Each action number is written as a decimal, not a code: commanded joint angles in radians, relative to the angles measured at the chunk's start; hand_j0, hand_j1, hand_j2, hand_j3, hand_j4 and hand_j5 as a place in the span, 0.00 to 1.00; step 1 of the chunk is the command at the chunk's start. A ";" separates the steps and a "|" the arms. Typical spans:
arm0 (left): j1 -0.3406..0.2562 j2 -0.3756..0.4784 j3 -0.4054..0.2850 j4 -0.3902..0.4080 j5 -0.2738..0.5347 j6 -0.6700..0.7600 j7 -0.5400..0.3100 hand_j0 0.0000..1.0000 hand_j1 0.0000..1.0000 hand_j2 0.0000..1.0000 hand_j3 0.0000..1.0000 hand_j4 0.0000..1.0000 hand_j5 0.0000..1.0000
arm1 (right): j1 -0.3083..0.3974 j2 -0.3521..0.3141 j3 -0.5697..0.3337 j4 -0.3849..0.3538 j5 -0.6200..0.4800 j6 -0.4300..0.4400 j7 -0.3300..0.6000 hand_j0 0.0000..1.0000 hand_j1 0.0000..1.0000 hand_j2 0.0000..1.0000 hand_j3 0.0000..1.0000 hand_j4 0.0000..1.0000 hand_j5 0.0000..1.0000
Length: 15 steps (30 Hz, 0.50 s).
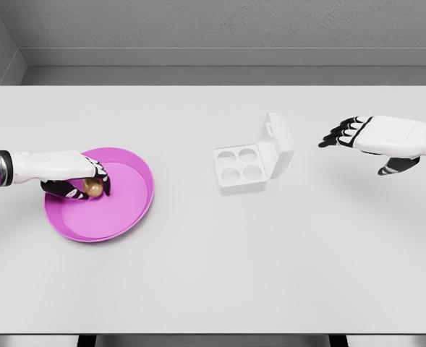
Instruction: Pack egg into the box and close the box lid
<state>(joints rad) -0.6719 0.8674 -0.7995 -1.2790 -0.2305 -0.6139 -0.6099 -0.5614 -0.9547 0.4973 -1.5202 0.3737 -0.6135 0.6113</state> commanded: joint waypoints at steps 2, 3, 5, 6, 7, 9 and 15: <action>0.000 0.001 0.000 0.000 0.008 0.003 -0.001 0.40 0.40 0.40 0.40 0.40 0.40 | 0.000 -0.001 0.000 0.000 -0.006 0.003 0.000 1.00 1.00 1.00 1.00 1.00 1.00; 0.000 0.001 0.000 -0.002 0.008 0.003 -0.001 0.39 0.39 0.39 0.39 0.39 0.39 | 0.000 -0.001 0.000 0.000 -0.007 0.003 0.000 1.00 1.00 1.00 1.00 1.00 1.00; -0.002 0.001 -0.001 -0.002 0.008 0.003 -0.001 0.38 0.38 0.38 0.38 0.38 0.38 | 0.000 -0.001 0.000 0.000 -0.006 0.003 0.000 1.00 1.00 1.00 1.00 1.00 1.00; -0.003 0.001 0.000 -0.002 0.010 0.003 -0.001 0.38 0.38 0.38 0.38 0.38 0.38 | 0.000 -0.001 0.000 0.000 -0.006 0.003 0.000 1.00 1.00 1.00 1.00 1.00 1.00; -0.003 0.002 0.000 -0.003 0.010 0.003 -0.001 0.38 0.38 0.38 0.38 0.38 0.38 | -0.002 -0.001 0.000 -0.002 -0.006 0.003 0.000 1.00 1.00 1.00 1.00 1.00 1.00; -0.008 0.002 0.000 -0.008 0.013 0.003 -0.001 0.38 0.38 0.38 0.38 0.38 0.38 | -0.002 -0.001 0.000 -0.002 -0.006 0.003 0.000 1.00 1.00 1.00 1.00 1.00 1.00; -0.012 0.001 0.002 -0.109 0.016 0.003 -0.001 0.34 0.34 0.34 0.34 0.34 0.34 | -0.002 -0.003 -0.002 -0.005 -0.007 0.003 0.000 1.00 1.00 1.00 1.00 1.00 1.00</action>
<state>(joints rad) -0.6857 0.8678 -0.7990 -1.3517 -0.2229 -0.6140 -0.6116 -0.5630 -0.9551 0.4964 -1.5235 0.3722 -0.6135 0.6113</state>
